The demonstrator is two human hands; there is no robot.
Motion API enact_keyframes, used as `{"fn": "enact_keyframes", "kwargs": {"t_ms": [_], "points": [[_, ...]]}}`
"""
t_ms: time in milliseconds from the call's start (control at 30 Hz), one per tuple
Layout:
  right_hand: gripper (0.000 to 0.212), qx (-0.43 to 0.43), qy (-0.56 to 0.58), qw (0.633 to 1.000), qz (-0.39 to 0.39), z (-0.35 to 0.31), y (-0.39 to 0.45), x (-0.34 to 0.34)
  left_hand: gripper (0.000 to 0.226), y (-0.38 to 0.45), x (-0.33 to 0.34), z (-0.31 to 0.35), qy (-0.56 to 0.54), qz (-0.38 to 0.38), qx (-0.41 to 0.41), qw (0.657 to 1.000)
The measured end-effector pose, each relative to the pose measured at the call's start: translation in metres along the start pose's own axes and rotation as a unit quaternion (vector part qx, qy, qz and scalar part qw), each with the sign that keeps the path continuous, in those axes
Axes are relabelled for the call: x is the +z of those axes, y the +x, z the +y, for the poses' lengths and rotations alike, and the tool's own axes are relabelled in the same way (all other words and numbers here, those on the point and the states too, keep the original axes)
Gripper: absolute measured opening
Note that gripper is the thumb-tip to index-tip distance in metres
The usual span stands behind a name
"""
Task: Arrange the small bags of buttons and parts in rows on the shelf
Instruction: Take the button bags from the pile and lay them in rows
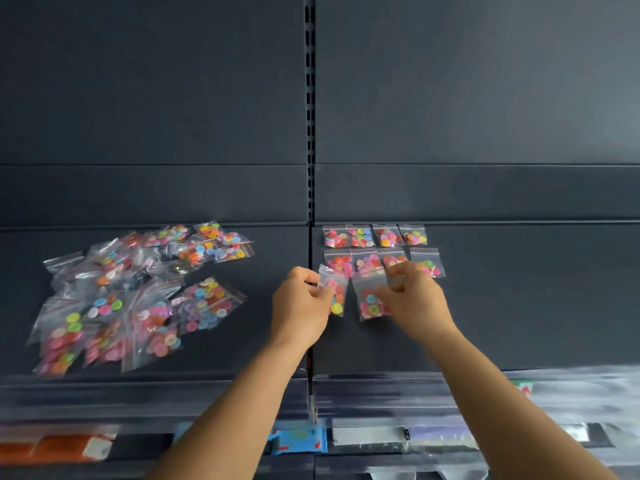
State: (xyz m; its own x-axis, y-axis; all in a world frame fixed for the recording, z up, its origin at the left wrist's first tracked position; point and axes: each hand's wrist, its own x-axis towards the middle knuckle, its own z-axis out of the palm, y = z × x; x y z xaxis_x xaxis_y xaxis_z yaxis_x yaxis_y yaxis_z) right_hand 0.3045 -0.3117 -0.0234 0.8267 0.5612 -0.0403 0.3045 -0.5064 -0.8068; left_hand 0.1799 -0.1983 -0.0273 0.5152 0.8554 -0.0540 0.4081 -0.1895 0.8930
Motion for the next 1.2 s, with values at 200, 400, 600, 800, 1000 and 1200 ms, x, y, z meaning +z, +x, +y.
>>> {"fn": "enact_keyframes", "kwargs": {"t_ms": [200, 400, 600, 800, 1000, 1200], "points": [[0.039, -0.040, -0.121, 0.992, -0.014, 0.009, -0.001, -0.002, 0.026, -0.010, 0.024, 0.001, 0.175, 0.023, 0.056, 0.983], [0.023, -0.216, -0.207, 0.951, -0.073, 0.015, -0.008, -0.010, 0.031, -0.011, 0.016, -0.011, 0.320, -0.013, 0.240, 0.916], [0.022, -0.222, -0.230, 0.944, -0.087, 0.019, -0.009, -0.006, 0.031, -0.012, 0.017, -0.013, 0.305, -0.083, 0.259, 0.913], [0.018, -0.214, -0.227, 0.948, -0.068, 0.019, -0.005, -0.009, 0.033, -0.011, 0.028, -0.007, 0.298, -0.064, 0.229, 0.924], [0.020, -0.213, -0.236, 0.945, -0.074, 0.019, 0.001, -0.006, 0.036, -0.007, 0.029, -0.007, 0.322, -0.077, 0.225, 0.916], [0.022, -0.214, -0.277, 0.933, -0.079, 0.014, 0.003, -0.006, 0.033, -0.004, 0.030, -0.006, 0.333, -0.081, 0.220, 0.913]]}}
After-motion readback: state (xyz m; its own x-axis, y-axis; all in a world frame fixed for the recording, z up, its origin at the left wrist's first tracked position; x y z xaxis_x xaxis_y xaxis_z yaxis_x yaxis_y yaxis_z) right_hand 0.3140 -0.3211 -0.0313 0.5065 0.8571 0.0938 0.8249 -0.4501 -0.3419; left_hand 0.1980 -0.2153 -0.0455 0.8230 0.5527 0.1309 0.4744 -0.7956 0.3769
